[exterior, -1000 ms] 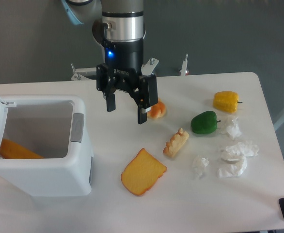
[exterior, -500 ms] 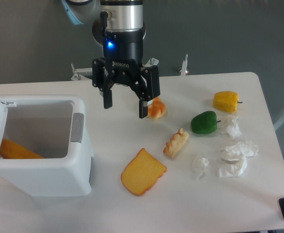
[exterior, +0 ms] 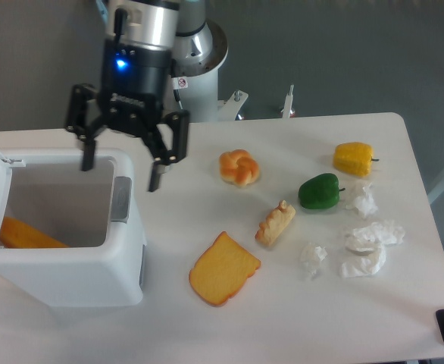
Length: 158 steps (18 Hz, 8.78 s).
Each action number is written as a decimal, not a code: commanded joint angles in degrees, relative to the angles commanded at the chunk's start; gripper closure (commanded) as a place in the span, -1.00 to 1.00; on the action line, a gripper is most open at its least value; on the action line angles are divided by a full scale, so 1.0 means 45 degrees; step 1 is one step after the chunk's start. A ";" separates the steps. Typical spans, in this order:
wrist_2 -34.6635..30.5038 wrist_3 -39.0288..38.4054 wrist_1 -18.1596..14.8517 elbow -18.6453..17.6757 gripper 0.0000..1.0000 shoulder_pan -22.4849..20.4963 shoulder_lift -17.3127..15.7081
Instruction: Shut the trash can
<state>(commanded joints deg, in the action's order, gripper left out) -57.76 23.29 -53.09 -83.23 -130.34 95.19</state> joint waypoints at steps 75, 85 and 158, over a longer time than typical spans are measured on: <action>0.4712 -0.1700 0.0078 0.0450 -1.00 0.3906 0.0820; 0.4594 -0.1681 0.0039 0.0255 -1.00 0.3867 0.0879; -0.0132 0.0097 -0.0156 -0.2694 -1.00 0.0801 -0.0293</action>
<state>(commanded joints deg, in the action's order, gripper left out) -58.36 23.73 -53.79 -95.36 -126.74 93.87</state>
